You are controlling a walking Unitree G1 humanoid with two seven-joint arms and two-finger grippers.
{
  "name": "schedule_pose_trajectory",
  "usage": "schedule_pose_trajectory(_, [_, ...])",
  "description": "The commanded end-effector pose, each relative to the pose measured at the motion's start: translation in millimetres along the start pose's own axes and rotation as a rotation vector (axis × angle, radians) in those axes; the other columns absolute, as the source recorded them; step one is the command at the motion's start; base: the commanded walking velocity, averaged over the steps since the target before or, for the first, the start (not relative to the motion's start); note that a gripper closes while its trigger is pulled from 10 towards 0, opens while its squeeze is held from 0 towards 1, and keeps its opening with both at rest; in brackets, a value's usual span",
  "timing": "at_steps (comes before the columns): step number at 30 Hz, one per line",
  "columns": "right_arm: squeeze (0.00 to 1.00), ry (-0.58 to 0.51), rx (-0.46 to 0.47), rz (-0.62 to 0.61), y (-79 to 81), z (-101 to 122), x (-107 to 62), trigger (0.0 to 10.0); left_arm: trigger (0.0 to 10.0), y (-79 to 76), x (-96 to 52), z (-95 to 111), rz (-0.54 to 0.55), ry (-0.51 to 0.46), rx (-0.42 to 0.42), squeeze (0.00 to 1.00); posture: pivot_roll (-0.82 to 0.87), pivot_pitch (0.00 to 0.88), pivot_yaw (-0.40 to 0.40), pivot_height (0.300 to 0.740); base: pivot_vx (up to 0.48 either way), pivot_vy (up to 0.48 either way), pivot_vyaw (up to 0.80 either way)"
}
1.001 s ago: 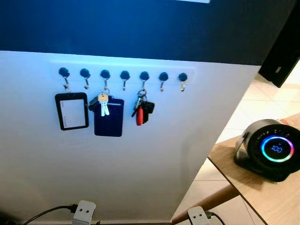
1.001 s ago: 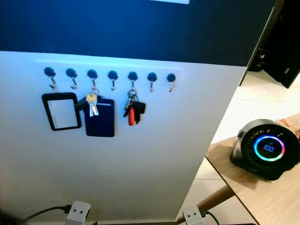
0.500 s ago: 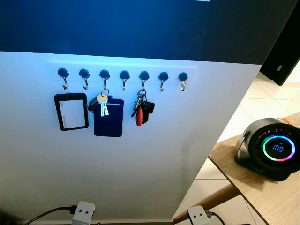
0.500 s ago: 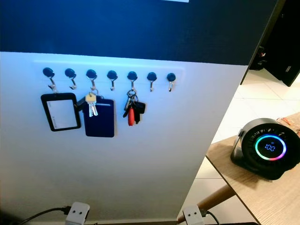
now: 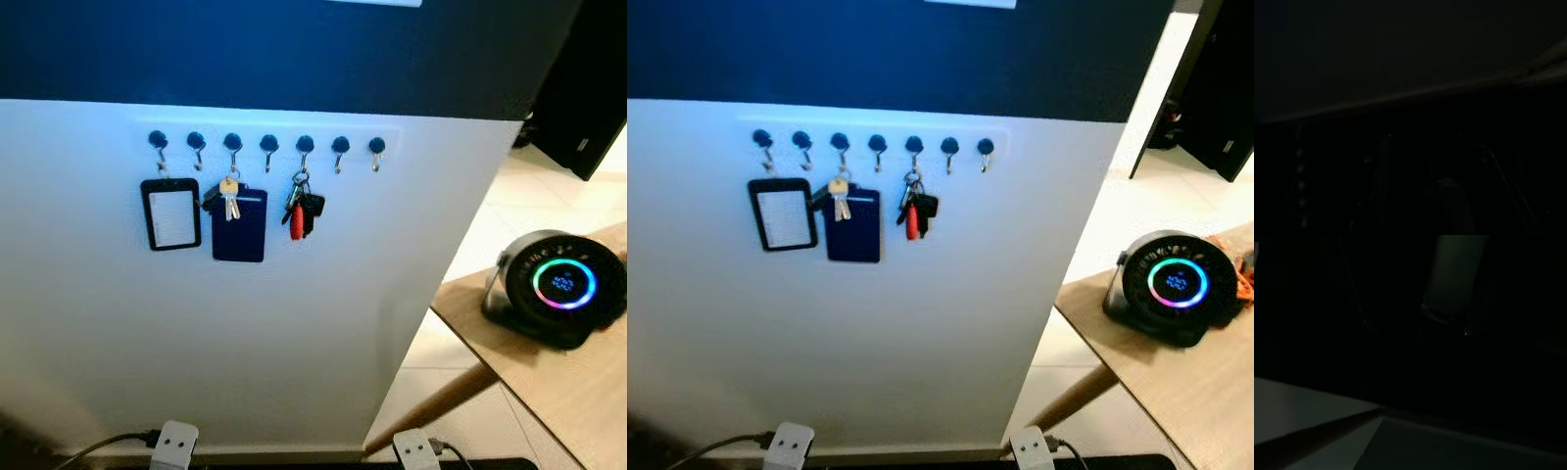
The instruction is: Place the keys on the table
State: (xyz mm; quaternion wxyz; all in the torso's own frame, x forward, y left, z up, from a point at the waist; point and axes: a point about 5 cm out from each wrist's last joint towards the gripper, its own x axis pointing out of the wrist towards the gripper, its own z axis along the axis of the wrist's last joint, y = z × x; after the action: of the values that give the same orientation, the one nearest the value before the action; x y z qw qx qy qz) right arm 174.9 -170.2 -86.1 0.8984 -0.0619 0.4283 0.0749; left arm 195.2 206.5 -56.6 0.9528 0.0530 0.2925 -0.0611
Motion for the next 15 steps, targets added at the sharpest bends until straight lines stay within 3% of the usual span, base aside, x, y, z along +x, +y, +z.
schedule_pose_trajectory(1, [0.00, -0.030, 0.005, -0.017, -5.7, 9.1, 1.5, 10.0, 10.0, -1.5, -5.9, -13.1, 0.003, 0.048, -0.014, 0.00, 0.12, 0.058, -0.056, 0.740, 0.000, 0.000, 0.00])
schedule_pose_trajectory(15, [0.00, -0.035, 0.011, -0.012, -3.3, 9.9, 1.9, 10.0, 10.0, -0.2, -6.1, -12.9, 0.001, 0.050, -0.012, 0.00, 0.13, 0.059, -0.050, 0.740, 0.000, 0.000, 0.00])
